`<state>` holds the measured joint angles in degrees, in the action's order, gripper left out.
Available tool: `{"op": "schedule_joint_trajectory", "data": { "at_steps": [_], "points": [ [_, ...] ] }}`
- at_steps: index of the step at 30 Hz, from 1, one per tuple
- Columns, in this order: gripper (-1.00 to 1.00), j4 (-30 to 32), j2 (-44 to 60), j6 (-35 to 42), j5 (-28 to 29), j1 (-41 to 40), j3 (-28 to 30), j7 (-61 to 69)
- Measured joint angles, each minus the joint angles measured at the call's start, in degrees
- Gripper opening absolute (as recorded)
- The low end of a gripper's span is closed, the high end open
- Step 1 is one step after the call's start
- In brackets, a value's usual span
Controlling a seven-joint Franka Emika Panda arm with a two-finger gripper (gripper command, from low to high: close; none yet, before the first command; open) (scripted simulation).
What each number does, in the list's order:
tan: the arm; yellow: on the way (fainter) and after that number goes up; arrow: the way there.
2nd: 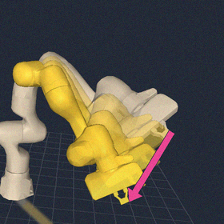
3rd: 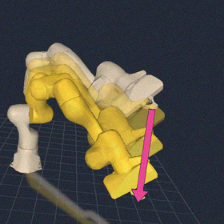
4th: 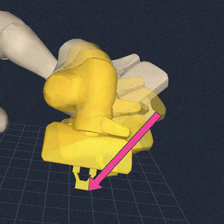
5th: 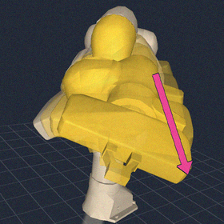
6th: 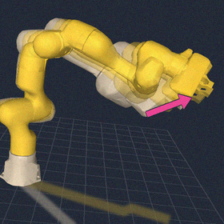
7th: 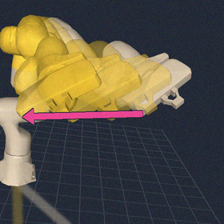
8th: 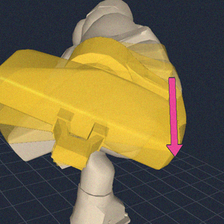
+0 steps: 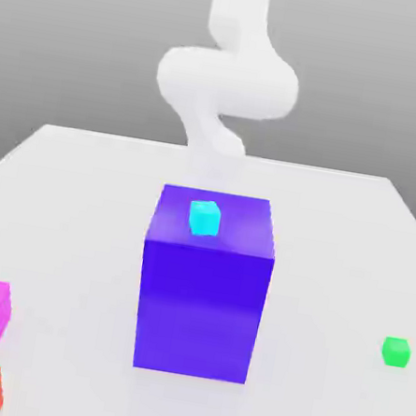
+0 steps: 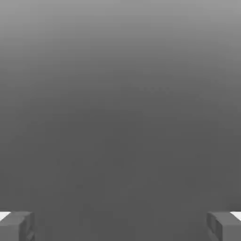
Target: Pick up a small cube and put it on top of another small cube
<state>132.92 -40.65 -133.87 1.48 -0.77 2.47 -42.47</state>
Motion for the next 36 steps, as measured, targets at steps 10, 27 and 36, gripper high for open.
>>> {"op": "schedule_joint_trajectory", "data": {
  "at_steps": [10,27,36],
  "points": [
    [0.0,4.6,20.57,-8.44,2.53,-2.94,12.35,16.13],
    [0.0,9.93,57.52,-24.34,-16.99,-17.79,17.58,55.48],
    [-1.0,9.07,62.13,-27.79,-20.73,-20.7,13.98,58.41]
  ]
}}
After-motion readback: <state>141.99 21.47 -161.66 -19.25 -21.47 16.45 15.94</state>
